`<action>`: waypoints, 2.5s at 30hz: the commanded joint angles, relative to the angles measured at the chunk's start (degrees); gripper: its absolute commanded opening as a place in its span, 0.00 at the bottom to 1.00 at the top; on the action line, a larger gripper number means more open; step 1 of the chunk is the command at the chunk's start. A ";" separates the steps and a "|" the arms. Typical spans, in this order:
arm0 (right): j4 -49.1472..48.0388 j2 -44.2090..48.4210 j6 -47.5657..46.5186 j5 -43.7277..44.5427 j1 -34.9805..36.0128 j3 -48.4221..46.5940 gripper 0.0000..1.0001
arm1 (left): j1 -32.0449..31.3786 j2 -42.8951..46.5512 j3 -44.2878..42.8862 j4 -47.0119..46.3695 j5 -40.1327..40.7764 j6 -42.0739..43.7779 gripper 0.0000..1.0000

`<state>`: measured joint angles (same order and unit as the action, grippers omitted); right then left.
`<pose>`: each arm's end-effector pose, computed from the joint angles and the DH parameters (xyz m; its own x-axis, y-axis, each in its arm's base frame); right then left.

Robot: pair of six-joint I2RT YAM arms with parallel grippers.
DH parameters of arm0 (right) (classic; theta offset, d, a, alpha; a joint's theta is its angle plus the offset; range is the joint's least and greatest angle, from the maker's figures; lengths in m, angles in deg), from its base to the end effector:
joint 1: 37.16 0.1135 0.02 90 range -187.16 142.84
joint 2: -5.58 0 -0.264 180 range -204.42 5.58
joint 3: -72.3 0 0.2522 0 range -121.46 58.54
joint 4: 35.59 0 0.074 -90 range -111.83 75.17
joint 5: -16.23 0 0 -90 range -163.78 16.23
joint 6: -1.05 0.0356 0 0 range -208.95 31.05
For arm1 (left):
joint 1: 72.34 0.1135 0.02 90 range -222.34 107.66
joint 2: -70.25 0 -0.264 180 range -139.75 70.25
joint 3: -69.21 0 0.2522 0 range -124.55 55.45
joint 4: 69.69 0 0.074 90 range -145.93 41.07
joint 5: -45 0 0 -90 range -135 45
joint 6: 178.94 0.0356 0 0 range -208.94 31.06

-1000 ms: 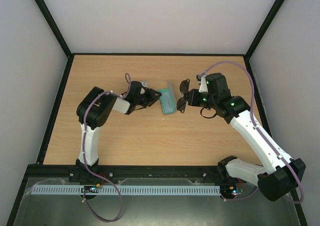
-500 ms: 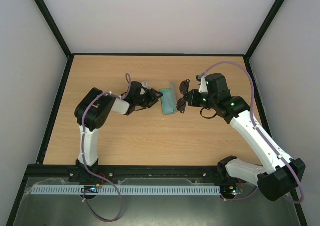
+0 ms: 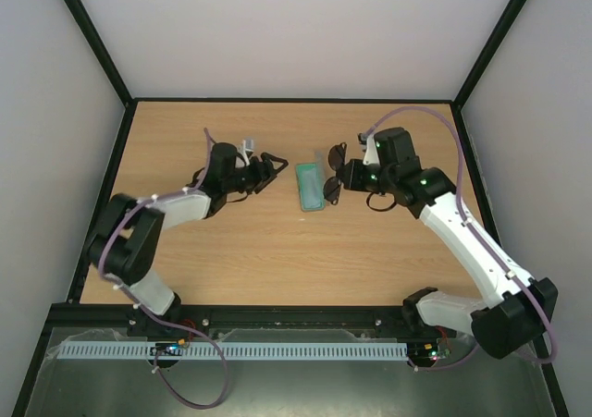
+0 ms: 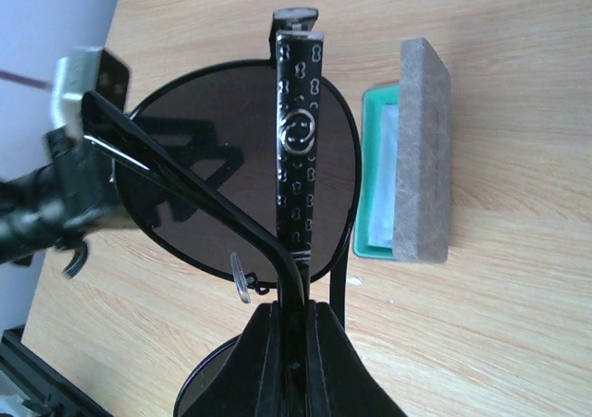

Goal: Organize the sunglasses
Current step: Place the sunglasses in the sunglasses case.

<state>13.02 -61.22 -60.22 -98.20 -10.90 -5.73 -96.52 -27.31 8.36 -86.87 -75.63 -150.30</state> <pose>0.2158 0.1229 0.3407 -0.8127 0.0870 -0.5761 -0.3500 0.7176 0.6021 0.3169 -0.1622 0.1895 -0.8400 -0.4507 -0.3022 0.1112 0.4022 -0.9088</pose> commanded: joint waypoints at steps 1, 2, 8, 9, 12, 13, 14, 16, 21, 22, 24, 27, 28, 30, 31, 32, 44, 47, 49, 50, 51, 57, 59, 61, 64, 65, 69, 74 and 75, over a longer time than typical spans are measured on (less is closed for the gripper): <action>1.14 -2.88 0.32 -0.66 -0.25 -5.18 0.01 | -0.07 10.43 2.87 9.58 -0.30 5.66 0.78; 1.30 -3.77 0.36 -0.84 -0.18 -6.22 0.01 | -0.07 12.65 3.43 11.15 -0.26 6.29 0.81; 2.50 -10.69 0.81 -1.58 0.54 -14.17 0.01 | 0.89 23.73 5.48 20.96 0.08 10.16 0.99; 3.07 -12.24 0.72 -1.39 0.93 -15.83 0.01 | 1.16 25.43 5.96 22.14 -0.07 10.60 0.99; 4.91 -17.16 0.59 -0.75 2.55 -21.80 0.01 | 1.72 29.92 6.95 26.27 -0.12 11.94 0.99; 5.90 -19.18 0.36 -0.38 3.36 -24.17 0.01 | 1.93 31.18 7.25 27.41 -0.20 12.42 0.99; 6.78 -21.32 0.01 0.06 4.23 -27.74 0.01 | 2.13 32.65 7.59 28.52 -0.20 12.79 0.99; 8.86 -25.62 -0.52 0.89 5.97 -32.80 0.01 | 3.06 35.22 8.44 30.16 -0.56 13.38 0.99; 16.04 -37.27 -2.11 4.79 8.49 -45.63 0.01 | 6.67 39.99 10.56 33.72 -2.93 15.00 0.99; 17.27 -39.95 -2.56 6.01 8.75 -48.32 0.01 | 7.22 40.84 11.00 34.21 -3.43 15.23 0.99; 20.85 -45.00 -3.05 9.02 9.26 -52.62 0.01 | 8.31 42.31 11.62 35.26 -4.08 15.66 0.99; 22.02 -50.50 -2.66 14.00 10.22 -54.75 0.01 | 9.26 44.52 12.08 37.27 -4.48 16.54 0.99; 22.26 -51.66 -2.37 16.18 10.62 -54.81 0.01 | 9.52 45.04 12.22 37.67 -4.71 16.73 0.99; 22.80 -53.70 -1.91 20.50 11.42 -54.57 0.01 | 10.07 45.76 12.62 38.24 -5.23 17.02 0.99; 23.11 -54.68 -1.64 22.97 11.71 -54.31 0.01 | 10.24 45.91 12.76 38.39 -5.49 17.14 0.99; 23.51 -55.86 -1.44 24.68 11.89 -54.22 0.01 | 10.40 46.07 13.06 38.42 -5.75 17.20 0.99; 28.85 -62.96 -1.97 37.75 12.76 -53.06 0.01 | 11.02 45.03 13.99 38.12 -6.96 18.19 0.99; 29.27 -64.30 -2.06 38.47 12.74 -52.59 0.01 | 11.07 44.45 13.99 37.56 -7.23 18.20 0.99; 29.28 -64.88 -2.17 39.00 12.76 -52.14 0.01 | 11.09 44.20 13.93 37.49 -7.34 18.25 0.99; 29.34 -65.00 -2.26 39.55 12.72 -51.92 0.01 | 11.09 44.15 13.91 37.52 -7.33 18.24 0.99; 29.41 -65.15 -2.32 39.91 12.76 -51.63 0.01 | 11.10 44.02 13.95 37.57 -7.29 18.37 0.99; 30.23 -66.60 -3.07 39.79 12.74 -51.52 0.01 | 11.10 43.09 13.94 37.15 -7.50 18.57 0.99; 30.41 -67.22 -3.39 39.42 12.70 -51.80 0.01 | 11.18 42.84 13.90 37.01 -7.51 18.56 0.99; 30.69 -67.89 -3.53 39.06 12.71 -51.89 0.02 | 11.16 42.74 13.93 36.92 -7.51 18.56 0.99; 31.10 -68.79 -3.51 38.97 12.76 -51.85 0.01 | 11.17 42.59 13.85 36.88 -7.59 18.62 0.99; 31.09 -68.95 -3.58 38.66 12.74 -51.70 0.01 | 11.19 42.54 13.83 36.83 -7.60 18.65 0.99; 31.30 -69.22 -3.75 37.90 12.75 -51.52 0.01 | 11.18 42.46 13.99 36.67 -7.54 18.73 0.99; 32.39 -69.29 -3.86 37.43 12.89 -51.24 0.01 | 11.22 42.28 14.43 36.02 -7.70 18.48 0.99; 32.57 -69.25 -3.86 37.55 13.04 -51.10 0.01 | 11.18 42.29 14.54 35.79 -7.77 18.43 0.99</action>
<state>41.76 -129.11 -63.49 -61.15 1.60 -57.53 -85.74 15.31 21.80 -49.56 -82.32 -132.18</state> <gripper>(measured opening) 0.060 0.990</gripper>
